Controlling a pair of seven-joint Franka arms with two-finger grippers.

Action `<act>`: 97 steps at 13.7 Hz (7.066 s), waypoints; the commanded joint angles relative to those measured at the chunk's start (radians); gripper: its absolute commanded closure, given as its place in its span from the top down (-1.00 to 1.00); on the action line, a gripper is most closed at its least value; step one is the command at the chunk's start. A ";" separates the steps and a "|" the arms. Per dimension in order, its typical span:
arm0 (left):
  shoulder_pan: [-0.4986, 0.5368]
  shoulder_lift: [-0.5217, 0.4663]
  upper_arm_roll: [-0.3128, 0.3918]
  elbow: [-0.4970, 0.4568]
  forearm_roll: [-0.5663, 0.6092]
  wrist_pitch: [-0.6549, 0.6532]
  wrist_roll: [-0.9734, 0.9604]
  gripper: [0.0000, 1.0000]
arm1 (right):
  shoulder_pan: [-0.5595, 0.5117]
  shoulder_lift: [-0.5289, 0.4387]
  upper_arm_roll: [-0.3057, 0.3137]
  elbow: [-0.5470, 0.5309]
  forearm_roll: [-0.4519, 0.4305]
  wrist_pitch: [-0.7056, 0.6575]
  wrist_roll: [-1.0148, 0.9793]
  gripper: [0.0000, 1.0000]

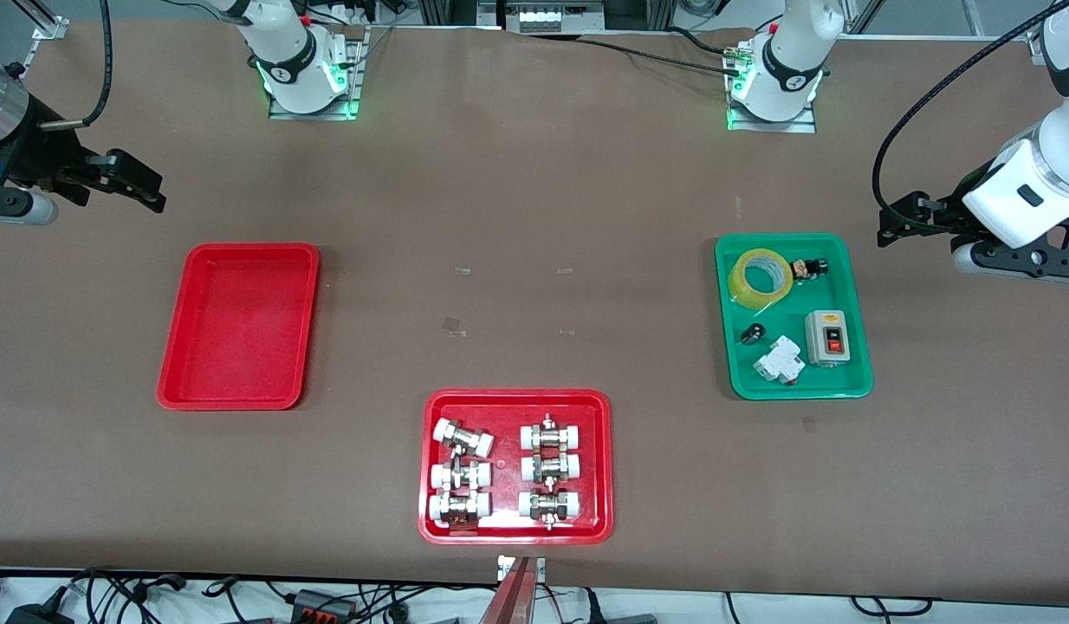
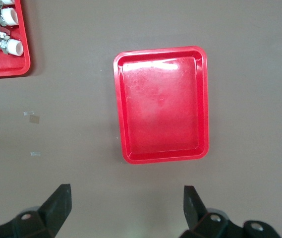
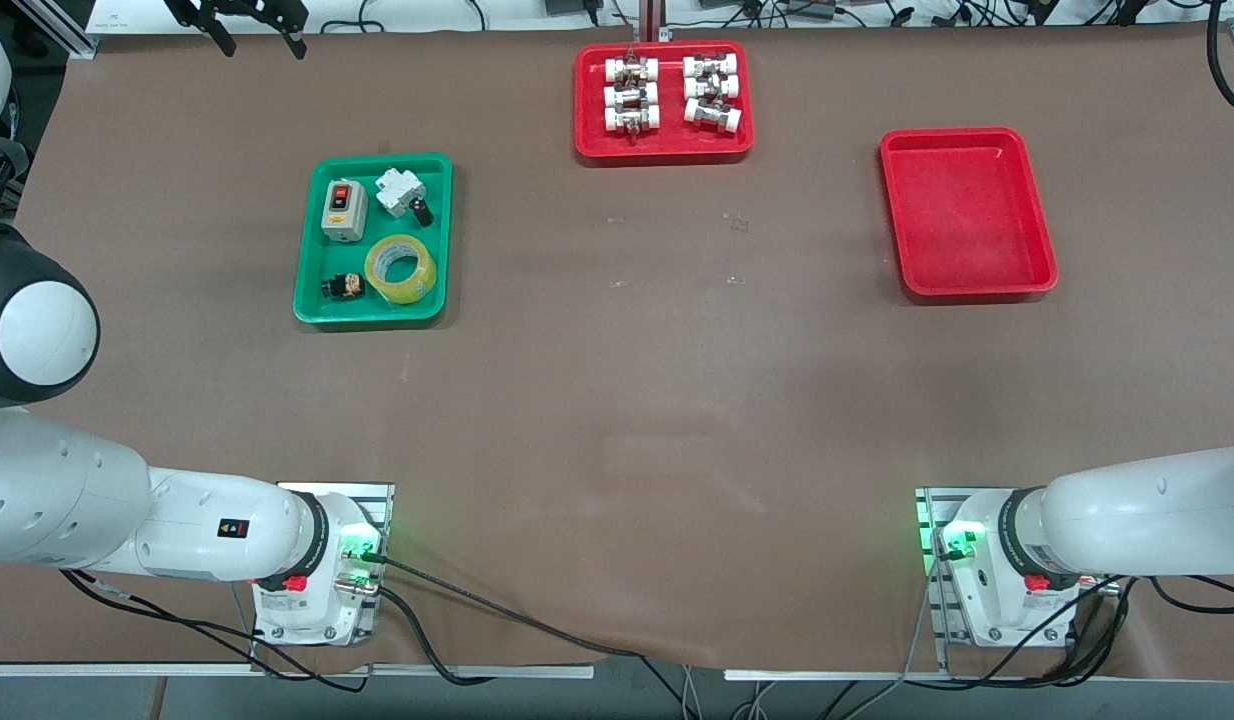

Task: Left arm passes tape to right arm into tray
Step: 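Reach the left gripper down toward the yellow tape roll on the green tray, then close the left gripper on the yellow tape roll's rim, then lift the tape with the left gripper while the right gripper reaches over, then grasp the tape roll with the right gripper beside the left gripper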

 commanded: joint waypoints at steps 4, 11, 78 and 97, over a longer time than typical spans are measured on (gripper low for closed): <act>-0.001 0.022 -0.002 0.000 -0.020 0.004 -0.004 1.00 | -0.003 0.016 0.001 0.038 0.005 -0.014 -0.011 1.00; -0.009 0.309 -0.002 0.022 -0.064 0.023 0.005 1.00 | -0.003 0.013 0.001 0.031 0.005 -0.016 0.003 1.00; -0.503 0.736 -0.065 0.568 -0.524 0.308 -0.425 -0.99 | 0.063 0.240 -0.031 0.032 0.586 0.013 -0.230 1.00; -0.552 0.797 -0.086 0.575 -0.646 0.490 -0.234 -0.99 | 0.279 0.427 -0.031 -0.074 0.866 0.501 -0.726 1.00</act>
